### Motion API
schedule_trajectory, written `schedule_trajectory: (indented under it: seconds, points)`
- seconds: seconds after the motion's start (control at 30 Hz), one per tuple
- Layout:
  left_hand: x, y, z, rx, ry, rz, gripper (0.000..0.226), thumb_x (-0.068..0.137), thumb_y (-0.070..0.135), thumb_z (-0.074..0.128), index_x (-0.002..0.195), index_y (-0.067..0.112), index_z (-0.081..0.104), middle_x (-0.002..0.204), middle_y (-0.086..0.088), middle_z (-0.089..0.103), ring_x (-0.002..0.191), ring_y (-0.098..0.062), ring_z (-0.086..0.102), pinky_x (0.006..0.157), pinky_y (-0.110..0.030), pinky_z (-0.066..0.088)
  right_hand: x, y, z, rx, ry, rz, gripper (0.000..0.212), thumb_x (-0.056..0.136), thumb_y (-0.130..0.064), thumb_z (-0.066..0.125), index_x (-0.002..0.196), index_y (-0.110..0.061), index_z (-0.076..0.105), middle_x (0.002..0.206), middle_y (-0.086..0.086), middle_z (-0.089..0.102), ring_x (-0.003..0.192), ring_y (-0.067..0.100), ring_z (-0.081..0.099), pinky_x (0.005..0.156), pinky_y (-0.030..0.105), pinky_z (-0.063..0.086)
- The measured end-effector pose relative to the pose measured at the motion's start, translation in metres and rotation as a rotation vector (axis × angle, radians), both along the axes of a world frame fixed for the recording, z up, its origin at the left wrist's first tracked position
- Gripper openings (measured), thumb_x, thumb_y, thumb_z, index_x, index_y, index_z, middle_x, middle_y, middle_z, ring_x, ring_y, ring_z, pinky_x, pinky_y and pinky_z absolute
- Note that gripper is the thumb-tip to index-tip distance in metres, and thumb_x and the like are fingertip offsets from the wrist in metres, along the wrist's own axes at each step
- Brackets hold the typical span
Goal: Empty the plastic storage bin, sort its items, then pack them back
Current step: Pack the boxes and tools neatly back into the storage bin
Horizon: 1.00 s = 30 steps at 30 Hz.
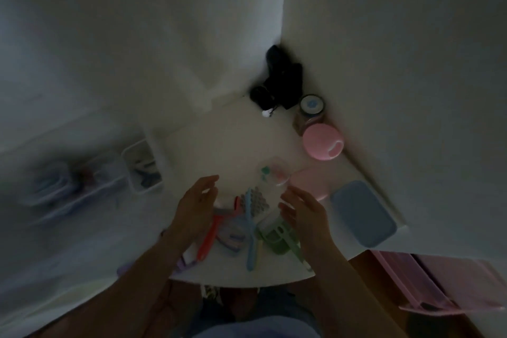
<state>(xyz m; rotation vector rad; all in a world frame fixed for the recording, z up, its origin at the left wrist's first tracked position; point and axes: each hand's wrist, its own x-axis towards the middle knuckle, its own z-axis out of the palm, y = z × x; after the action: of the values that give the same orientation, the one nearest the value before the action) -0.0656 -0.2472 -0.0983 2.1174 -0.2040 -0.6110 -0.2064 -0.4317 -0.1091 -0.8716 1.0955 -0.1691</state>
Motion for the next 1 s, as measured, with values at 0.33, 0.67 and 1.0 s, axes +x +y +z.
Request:
schedule_trajectory:
  seconds: [0.33, 0.67, 1.0]
  points:
    - [-0.001, 0.029, -0.012, 0.145, -0.046, 0.015, 0.028, 0.099, 0.012, 0.051, 0.124, 0.018, 0.061, 0.123, -0.001, 0.064, 0.114, -0.019, 0.06, 0.093, -0.024, 0.041, 0.039, 0.009, -0.011, -0.221, 0.064, 0.166, 0.033, 0.081, -0.03, 0.079, 0.109, -0.015, 0.068, 0.093, 0.005, 0.073, 0.082, 0.019, 0.066, 0.079, 0.038, 0.053]
    - [0.016, -0.103, -0.018, 0.058, -0.06, -0.124, 0.032, 0.1, 0.02, 0.048, 0.131, 0.021, 0.056, 0.131, 0.001, 0.06, 0.117, -0.017, 0.058, 0.097, -0.018, 0.037, 0.098, -0.185, -0.075, -0.589, 0.737, 0.273, 0.086, 0.088, -0.07, 0.047, 0.139, -0.002, 0.05, 0.141, 0.023, 0.051, 0.127, 0.037, 0.05, 0.109, 0.044, 0.039]
    - [0.031, -0.218, -0.041, 0.069, 0.042, -0.208, 0.048, 0.1, 0.031, 0.048, 0.143, 0.013, 0.039, 0.139, -0.016, 0.052, 0.127, -0.03, 0.05, 0.105, -0.033, 0.038, 0.099, -0.162, -0.049, -0.705, 0.353, 0.051, 0.083, 0.068, -0.016, 0.089, 0.125, 0.001, 0.031, 0.112, 0.008, 0.042, 0.098, 0.023, 0.048, 0.099, 0.05, 0.046]
